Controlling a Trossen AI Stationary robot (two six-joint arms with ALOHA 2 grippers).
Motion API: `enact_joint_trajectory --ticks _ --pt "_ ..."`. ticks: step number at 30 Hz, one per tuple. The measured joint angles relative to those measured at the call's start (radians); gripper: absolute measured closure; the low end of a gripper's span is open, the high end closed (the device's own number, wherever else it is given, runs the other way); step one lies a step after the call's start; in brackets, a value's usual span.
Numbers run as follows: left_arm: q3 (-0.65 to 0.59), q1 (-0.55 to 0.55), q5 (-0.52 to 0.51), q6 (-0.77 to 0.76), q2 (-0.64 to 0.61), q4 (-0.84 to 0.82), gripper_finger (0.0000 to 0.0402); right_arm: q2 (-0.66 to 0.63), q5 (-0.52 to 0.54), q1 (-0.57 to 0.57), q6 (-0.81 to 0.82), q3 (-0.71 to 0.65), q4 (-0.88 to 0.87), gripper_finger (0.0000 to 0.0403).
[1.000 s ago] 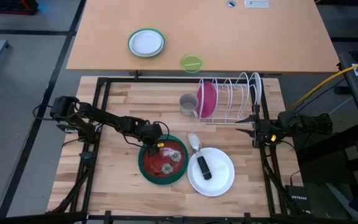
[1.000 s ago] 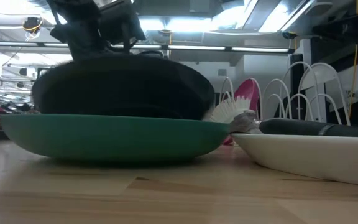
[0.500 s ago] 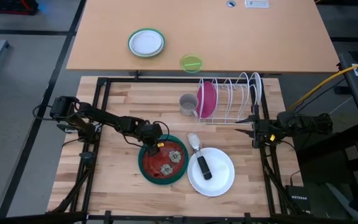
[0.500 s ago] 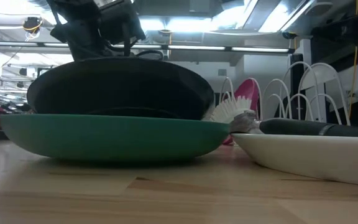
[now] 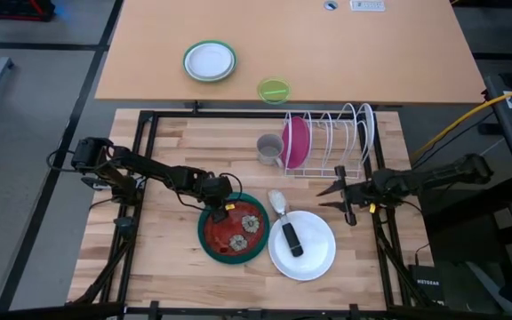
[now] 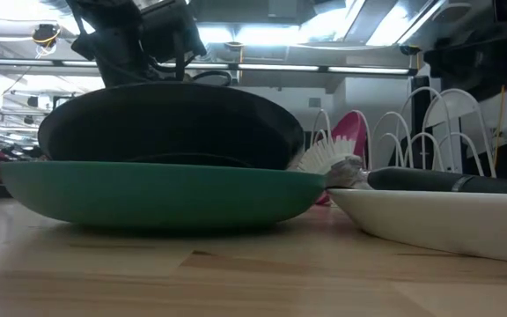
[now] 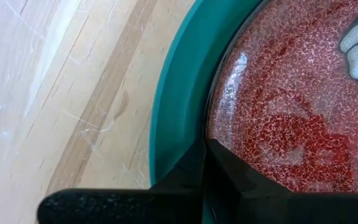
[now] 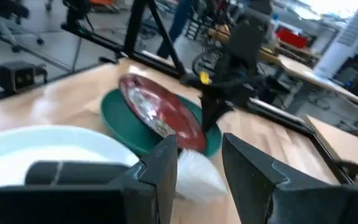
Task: Sort dishes
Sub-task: Put the brown plate in the white dish rack
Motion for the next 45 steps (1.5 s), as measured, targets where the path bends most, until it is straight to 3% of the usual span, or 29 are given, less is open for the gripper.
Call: enact_joint_trajectory --ticks 7,17,26,32,41,45 --pt "0.000 0.000 0.000 0.000 0.000 0.000 0.0394 0.248 -0.055 0.000 -0.029 0.019 0.310 0.0271" --pt "0.000 0.000 0.000 0.000 0.000 0.001 0.0394 0.703 -0.096 0.001 -0.246 0.243 0.301 0.0271" --pt "0.000 0.000 0.000 0.000 -0.001 0.001 0.0394 1.092 -0.272 0.001 -0.345 0.541 0.190 0.0271" --pt "0.000 0.000 0.000 0.000 -0.001 0.002 0.0394 1.225 -0.259 0.001 -0.414 0.703 -0.016 0.0271" --pt "0.000 0.000 0.000 0.000 -0.001 0.006 0.0394 1.334 -0.223 0.013 -0.495 0.801 -0.047 0.0271" --pt "0.000 0.000 0.000 -0.005 -0.001 0.005 0.0394 1.346 -0.140 0.053 -0.536 0.803 -0.077 0.0271"
